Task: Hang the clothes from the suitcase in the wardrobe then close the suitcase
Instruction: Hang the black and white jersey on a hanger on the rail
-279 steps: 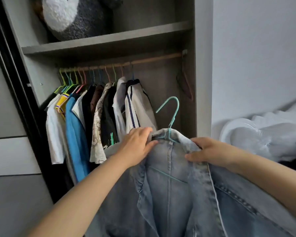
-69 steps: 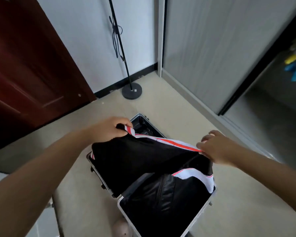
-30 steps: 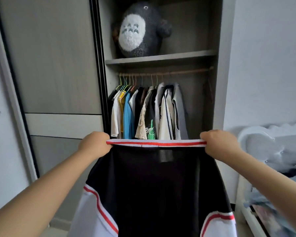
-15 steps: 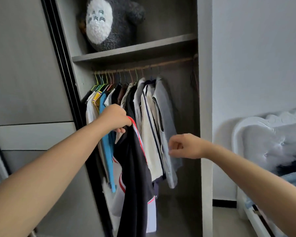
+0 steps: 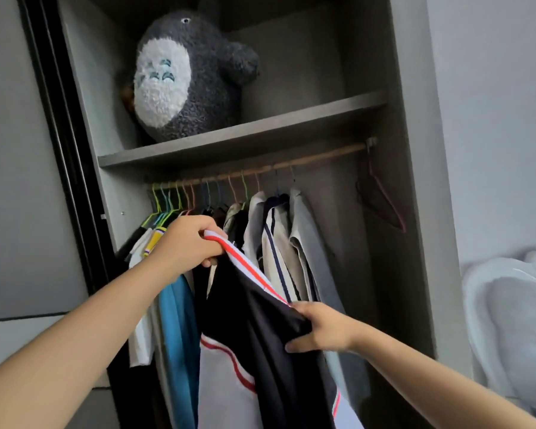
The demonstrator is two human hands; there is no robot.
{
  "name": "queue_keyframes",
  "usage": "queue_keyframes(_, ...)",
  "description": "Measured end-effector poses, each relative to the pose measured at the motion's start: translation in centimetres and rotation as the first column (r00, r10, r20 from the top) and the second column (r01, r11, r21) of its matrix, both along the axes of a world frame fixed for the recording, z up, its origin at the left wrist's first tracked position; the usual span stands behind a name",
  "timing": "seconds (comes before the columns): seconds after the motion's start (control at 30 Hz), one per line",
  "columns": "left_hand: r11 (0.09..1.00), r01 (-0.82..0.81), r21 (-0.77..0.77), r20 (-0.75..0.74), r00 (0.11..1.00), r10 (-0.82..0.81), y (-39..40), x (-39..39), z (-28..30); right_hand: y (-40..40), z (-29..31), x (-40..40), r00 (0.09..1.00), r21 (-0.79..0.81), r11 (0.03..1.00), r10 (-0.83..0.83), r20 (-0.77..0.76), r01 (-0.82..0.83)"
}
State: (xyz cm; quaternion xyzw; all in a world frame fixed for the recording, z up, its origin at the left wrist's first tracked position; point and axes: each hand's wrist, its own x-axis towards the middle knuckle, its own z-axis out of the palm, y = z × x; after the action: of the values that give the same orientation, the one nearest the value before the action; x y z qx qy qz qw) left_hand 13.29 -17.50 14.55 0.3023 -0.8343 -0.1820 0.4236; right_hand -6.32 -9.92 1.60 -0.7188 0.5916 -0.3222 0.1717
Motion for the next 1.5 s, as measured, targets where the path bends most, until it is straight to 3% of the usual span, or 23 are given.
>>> queue_keyframes(0.1,0.984,0.14,0.108,-0.053,0.989,-0.135,-3.7,-1.9,0.8,-1.8,1.6,-3.5,0.985,0.044,0.99,-0.131,-0.116,0.137)
queue_keyframes(0.2,0.934,0.262,0.244,-0.129,0.963,-0.236,-6.1,-4.9,0.8,-2.6,3.8,-6.1,0.988,0.215,0.967,-0.115,-0.104,0.135)
queue_keyframes(0.27,0.909,0.293,0.296,-0.132,0.955,-0.265,-7.7,-7.3,0.2,-3.6,6.2,-7.8,0.97,0.196,0.958,-0.177,-0.166,0.208)
queue_keyframes(0.33,0.902,0.303,0.308,-0.125,0.953,-0.278,-8.7,-9.3,-0.1,-4.9,9.0,-9.3,0.844,-0.03,0.91,-0.395,-0.362,0.413)
queue_keyframes(0.37,0.897,0.318,0.308,-0.134,0.948,-0.29,-9.2,-10.3,-0.3,-5.9,10.0,-10.4,0.72,-0.151,0.835,-0.536,-0.44,0.53)
queue_keyframes(0.43,0.901,0.332,0.28,-0.143,0.942,-0.302,-9.7,-12.0,-0.3,-7.8,11.8,-12.7,0.477,-0.311,0.633,-0.755,-0.451,0.709)
queue_keyframes(0.5,0.916,0.328,0.232,-0.137,0.943,-0.303,-9.9,-12.7,-0.1,-9.3,12.6,-14.5,0.336,-0.342,0.494,-0.84,-0.427,0.799)
queue_keyframes(0.67,0.941,0.292,0.173,-0.09,0.956,-0.281,-11.1,-13.8,-0.1,-13.0,11.6,-20.1,0.215,-0.294,0.314,-0.922,-0.323,0.903)
queue_keyframes(0.8,0.95,0.264,0.164,-0.068,0.964,-0.257,-12.1,-14.5,-0.4,-15.0,10.2,-22.8,0.119,-0.227,0.219,-0.915,-0.386,0.949)
queue_keyframes(1.13,0.954,0.243,0.175,-0.038,0.97,-0.24,-14.0,-15.5,-1.1,-17.6,8.6,-24.2,0.071,-0.298,0.17,-0.946,-0.316,0.939)
queue_keyframes(1.33,0.951,0.242,0.191,-0.021,0.97,-0.243,-14.6,-15.4,-1.7,-18.3,7.3,-26.2,0.177,-0.045,0.186,-0.971,-0.162,0.981)
queue_keyframes(1.5,0.952,0.235,0.198,-0.032,0.972,-0.233,-15.3,-15.2,-1.9,-17.4,6.4,-26.7,0.279,-0.046,0.277,-0.957,0.074,0.96)
